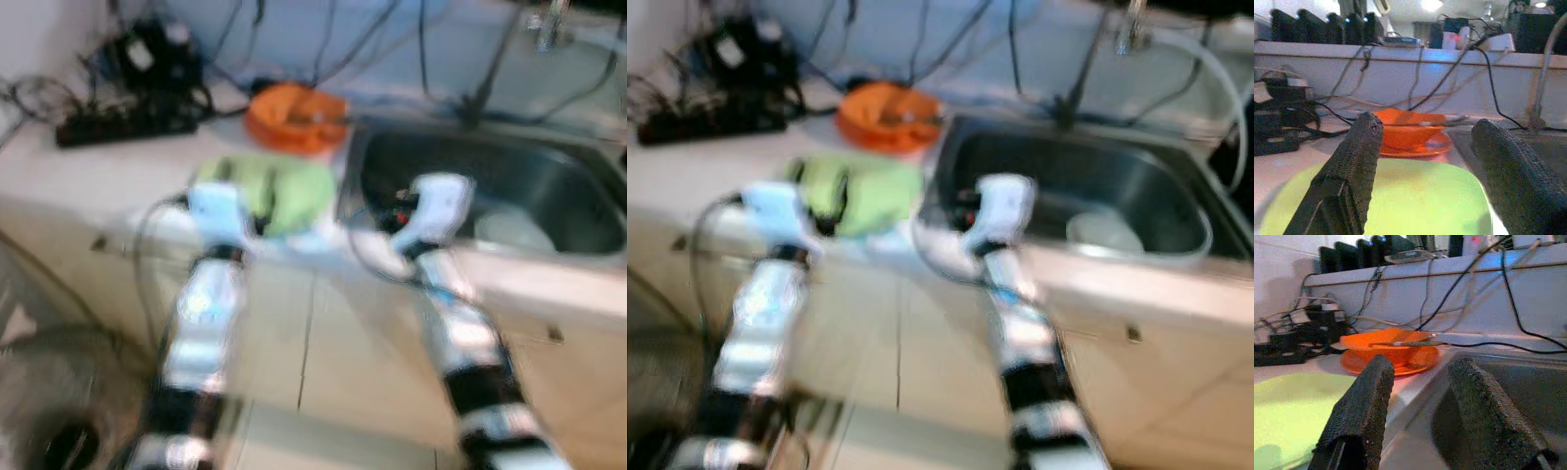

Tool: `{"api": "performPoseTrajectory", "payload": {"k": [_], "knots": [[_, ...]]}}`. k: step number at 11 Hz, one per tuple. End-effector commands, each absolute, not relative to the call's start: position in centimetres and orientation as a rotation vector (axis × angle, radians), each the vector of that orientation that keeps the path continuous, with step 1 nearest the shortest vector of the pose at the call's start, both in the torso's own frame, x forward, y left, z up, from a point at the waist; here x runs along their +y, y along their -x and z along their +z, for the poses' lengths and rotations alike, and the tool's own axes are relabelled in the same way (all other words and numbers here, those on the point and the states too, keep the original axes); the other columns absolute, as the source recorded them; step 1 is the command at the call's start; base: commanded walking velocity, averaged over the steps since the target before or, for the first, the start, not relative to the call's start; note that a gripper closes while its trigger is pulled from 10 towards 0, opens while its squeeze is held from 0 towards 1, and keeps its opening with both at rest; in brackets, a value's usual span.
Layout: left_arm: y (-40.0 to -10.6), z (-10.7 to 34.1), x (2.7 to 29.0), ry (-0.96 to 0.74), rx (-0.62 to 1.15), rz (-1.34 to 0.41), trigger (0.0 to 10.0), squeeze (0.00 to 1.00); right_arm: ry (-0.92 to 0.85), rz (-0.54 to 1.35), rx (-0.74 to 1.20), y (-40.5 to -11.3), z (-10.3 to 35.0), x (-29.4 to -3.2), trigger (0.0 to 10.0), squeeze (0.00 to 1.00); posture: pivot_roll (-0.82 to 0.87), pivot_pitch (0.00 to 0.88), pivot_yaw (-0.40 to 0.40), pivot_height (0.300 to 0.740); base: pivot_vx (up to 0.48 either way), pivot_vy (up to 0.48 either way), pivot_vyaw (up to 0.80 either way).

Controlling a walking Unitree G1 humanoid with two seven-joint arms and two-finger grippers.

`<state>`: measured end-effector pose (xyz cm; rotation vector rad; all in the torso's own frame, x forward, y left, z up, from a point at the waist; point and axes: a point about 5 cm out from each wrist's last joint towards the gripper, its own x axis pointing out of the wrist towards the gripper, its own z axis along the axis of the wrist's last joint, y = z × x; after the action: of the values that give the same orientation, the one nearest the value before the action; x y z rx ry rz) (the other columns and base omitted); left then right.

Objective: Kitchen organization

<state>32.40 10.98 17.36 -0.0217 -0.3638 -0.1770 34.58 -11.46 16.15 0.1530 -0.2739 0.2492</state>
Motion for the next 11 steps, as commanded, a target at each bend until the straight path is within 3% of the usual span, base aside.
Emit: {"api": "performPoseTrajectory", "payload": {"k": [1,11], "knots": [[-32.54,17.76,11.71,0.001,-0.38,-0.157,10.0,0.0,-0.169,0.264,-0.27,-34.59,16.12,-10.78,10.0,0.0,0.23,0.0,-0.055,0.74,0.247,0.0,0.0],[-32.68,18.25,11.85,-0.013,-0.397,-0.155,10.0,0.0,-0.183,0.249,-0.269,-34.72,16.02,-10.96,10.0,0.0,0.23,0.0,-0.053,0.74,0.299,0.0,0.0]]}}
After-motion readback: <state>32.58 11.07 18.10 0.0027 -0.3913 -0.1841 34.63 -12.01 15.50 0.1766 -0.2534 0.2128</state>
